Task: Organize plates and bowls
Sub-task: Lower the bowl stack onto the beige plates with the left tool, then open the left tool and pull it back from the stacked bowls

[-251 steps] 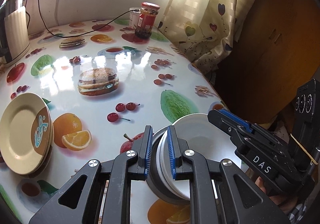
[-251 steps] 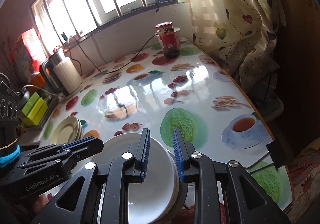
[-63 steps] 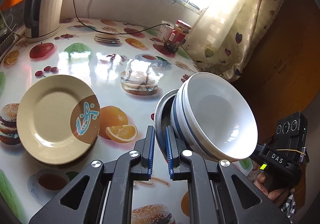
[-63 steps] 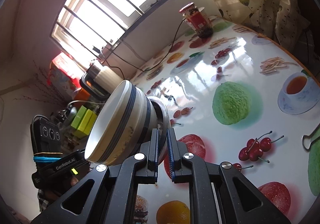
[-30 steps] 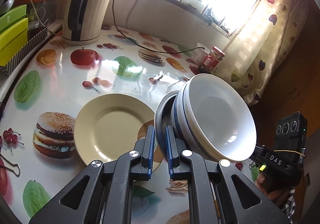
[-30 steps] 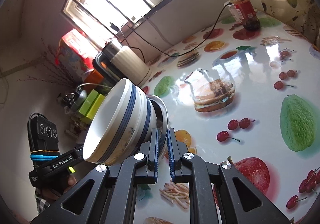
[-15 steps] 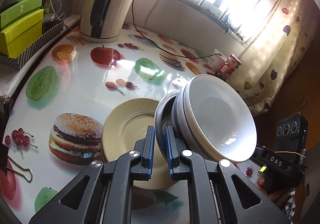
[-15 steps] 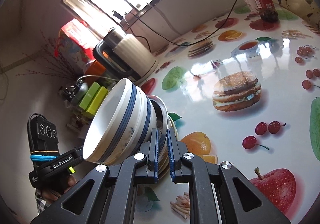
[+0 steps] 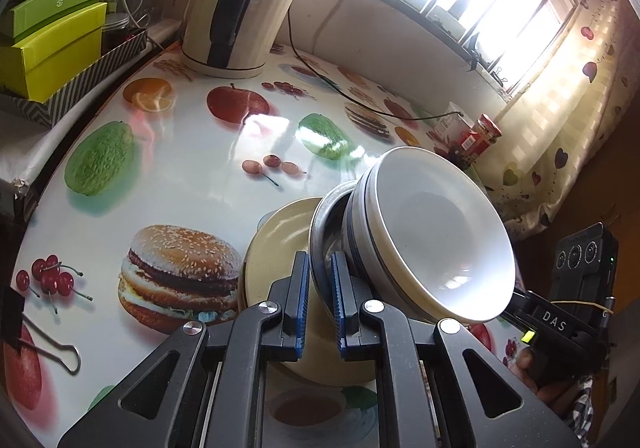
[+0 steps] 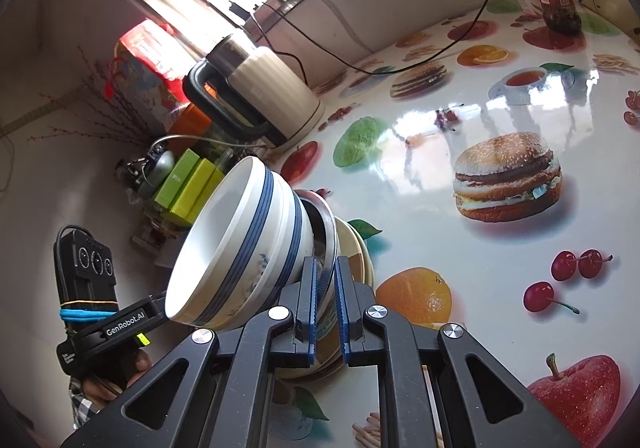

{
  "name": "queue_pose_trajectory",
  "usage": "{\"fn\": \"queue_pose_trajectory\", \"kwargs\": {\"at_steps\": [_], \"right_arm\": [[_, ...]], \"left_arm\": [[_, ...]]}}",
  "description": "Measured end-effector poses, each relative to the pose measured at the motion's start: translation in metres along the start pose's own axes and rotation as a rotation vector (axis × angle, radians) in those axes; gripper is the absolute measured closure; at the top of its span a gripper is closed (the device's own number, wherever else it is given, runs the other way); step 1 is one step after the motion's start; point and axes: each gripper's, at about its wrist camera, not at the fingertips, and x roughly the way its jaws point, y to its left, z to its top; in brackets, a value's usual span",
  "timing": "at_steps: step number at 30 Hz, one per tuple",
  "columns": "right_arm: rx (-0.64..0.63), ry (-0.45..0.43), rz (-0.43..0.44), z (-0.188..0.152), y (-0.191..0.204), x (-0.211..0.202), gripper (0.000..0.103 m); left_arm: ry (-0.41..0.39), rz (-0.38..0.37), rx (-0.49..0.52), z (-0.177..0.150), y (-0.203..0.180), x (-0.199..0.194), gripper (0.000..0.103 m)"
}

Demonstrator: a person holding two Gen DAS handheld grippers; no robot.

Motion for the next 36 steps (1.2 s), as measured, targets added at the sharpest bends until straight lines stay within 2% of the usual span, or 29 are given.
{"fn": "queue_pose_trajectory", "kwargs": {"at_steps": [29, 36], "right_arm": [[-0.021, 0.020, -0.019, 0.000, 0.003, 0.017, 0.092], [-0.024, 0.018, -0.051, 0.000, 0.002, 0.015, 0.083]], "left_arm": [[0.002, 0.020, -0.015, -0.002, 0.012, 0.003, 0.091], [0.002, 0.052, 0.023, -0.004, 0.009, 0.002, 0.087]]}}
